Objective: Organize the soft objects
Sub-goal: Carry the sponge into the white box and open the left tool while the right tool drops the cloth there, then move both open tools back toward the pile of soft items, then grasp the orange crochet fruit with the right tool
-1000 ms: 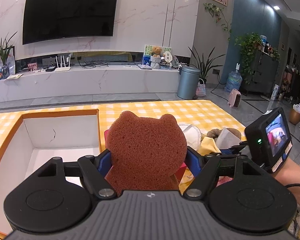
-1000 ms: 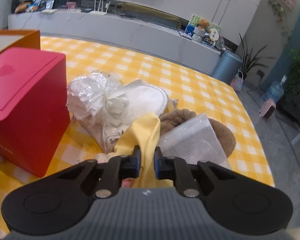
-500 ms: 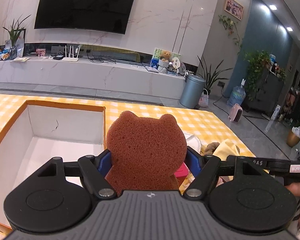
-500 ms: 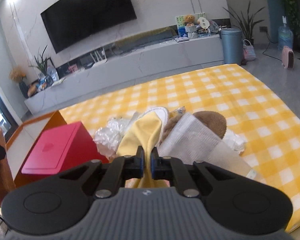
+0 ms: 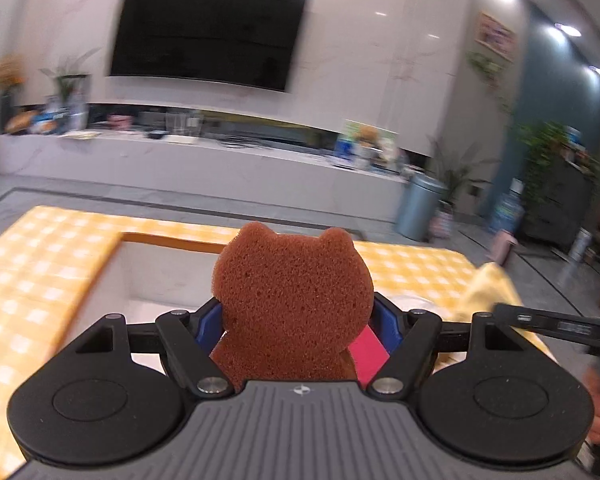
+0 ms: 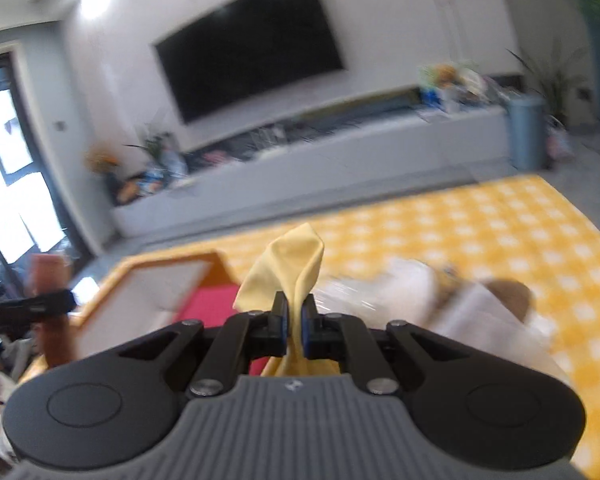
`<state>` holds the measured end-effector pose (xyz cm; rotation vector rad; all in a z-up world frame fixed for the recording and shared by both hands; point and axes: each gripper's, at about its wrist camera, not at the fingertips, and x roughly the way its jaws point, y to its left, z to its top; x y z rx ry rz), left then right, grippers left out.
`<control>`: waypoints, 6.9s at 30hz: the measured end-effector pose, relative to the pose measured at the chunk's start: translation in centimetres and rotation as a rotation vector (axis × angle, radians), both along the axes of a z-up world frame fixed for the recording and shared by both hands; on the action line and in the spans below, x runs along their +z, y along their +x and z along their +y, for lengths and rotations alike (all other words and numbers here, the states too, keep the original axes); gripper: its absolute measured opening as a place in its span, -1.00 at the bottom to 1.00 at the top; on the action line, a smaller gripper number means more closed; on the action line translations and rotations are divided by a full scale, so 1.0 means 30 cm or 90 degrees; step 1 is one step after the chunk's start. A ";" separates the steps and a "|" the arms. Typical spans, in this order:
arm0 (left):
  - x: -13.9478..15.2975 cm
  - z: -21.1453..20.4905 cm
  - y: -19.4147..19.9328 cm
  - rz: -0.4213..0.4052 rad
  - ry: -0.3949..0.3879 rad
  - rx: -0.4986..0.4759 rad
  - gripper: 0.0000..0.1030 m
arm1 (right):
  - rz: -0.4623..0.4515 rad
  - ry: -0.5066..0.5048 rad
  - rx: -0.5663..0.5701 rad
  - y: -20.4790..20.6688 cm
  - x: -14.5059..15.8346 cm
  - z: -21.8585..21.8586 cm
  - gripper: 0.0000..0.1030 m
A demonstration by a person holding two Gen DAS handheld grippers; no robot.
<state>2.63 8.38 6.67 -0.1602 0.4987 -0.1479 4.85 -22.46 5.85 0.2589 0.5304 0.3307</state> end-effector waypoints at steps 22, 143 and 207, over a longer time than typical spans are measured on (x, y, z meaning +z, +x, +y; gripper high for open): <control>-0.139 0.339 0.107 0.140 0.032 0.138 0.66 | 0.113 -0.072 0.175 0.106 -0.012 0.801 -0.92; -0.282 -0.444 0.042 0.067 0.188 -0.207 1.00 | 0.205 -0.155 -0.176 0.011 -0.201 -0.207 0.95; -0.330 -0.426 0.064 0.153 0.176 -0.205 1.00 | 0.314 -0.272 -0.006 0.043 -0.367 -0.079 -0.22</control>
